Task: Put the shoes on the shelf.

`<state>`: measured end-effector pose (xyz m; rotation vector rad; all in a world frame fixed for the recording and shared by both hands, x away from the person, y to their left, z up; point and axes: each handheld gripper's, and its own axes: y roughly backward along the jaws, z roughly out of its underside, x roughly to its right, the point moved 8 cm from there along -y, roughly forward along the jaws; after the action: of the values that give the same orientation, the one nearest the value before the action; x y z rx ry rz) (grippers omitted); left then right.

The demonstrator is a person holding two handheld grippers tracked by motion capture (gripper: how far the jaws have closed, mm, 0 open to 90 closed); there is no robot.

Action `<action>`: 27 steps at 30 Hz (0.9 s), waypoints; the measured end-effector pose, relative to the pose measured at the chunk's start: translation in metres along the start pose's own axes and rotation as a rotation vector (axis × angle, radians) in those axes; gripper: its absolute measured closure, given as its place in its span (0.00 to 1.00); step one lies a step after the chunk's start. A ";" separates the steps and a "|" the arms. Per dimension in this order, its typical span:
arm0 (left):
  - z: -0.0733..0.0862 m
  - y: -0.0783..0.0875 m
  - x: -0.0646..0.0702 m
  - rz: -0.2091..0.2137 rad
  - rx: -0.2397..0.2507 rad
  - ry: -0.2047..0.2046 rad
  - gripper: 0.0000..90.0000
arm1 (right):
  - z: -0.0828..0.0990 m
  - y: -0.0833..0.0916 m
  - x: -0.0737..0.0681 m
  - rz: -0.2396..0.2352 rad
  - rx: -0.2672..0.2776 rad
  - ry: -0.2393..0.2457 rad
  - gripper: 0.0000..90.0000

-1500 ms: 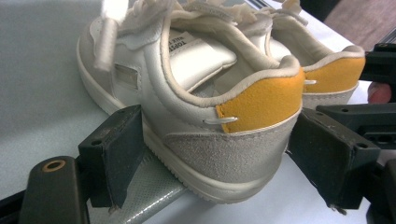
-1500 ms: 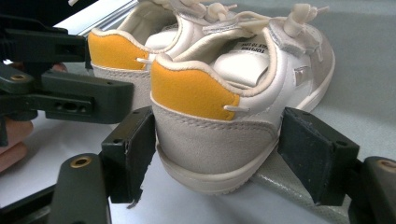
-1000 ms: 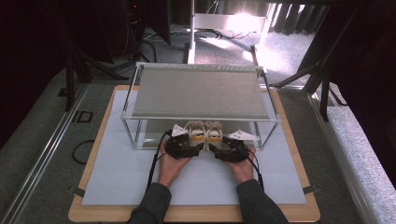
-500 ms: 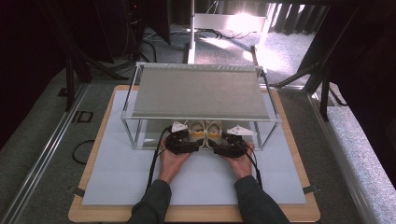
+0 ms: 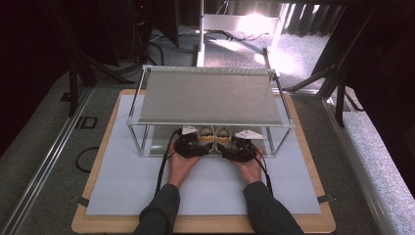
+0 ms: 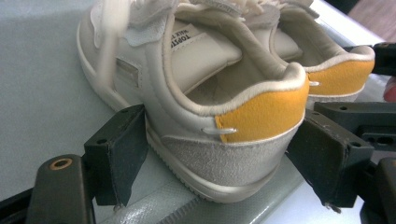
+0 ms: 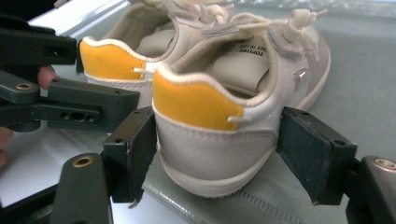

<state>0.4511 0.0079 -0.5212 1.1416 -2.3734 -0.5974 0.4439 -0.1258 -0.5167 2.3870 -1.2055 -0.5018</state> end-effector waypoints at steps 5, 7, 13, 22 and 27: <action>0.000 0.000 0.000 0.001 -0.001 0.005 0.24 | 0.001 0.000 0.000 0.006 0.002 0.006 0.32; 0.000 0.000 0.000 0.001 0.000 0.004 0.24 | 0.001 -0.001 0.000 0.007 0.001 0.010 0.32; 0.000 0.000 0.000 0.003 0.006 0.014 0.24 | 0.001 -0.002 0.000 0.012 0.002 0.014 0.32; 0.002 0.009 0.001 0.003 0.025 0.023 0.23 | 0.001 0.008 -0.002 0.004 0.007 0.005 0.31; 0.003 0.019 0.003 0.017 0.033 0.013 0.23 | 0.001 0.018 -0.005 -0.005 0.027 0.020 0.31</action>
<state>0.4362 0.0174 -0.5126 1.1346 -2.3878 -0.5461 0.4287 -0.1313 -0.5078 2.4121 -1.2054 -0.4643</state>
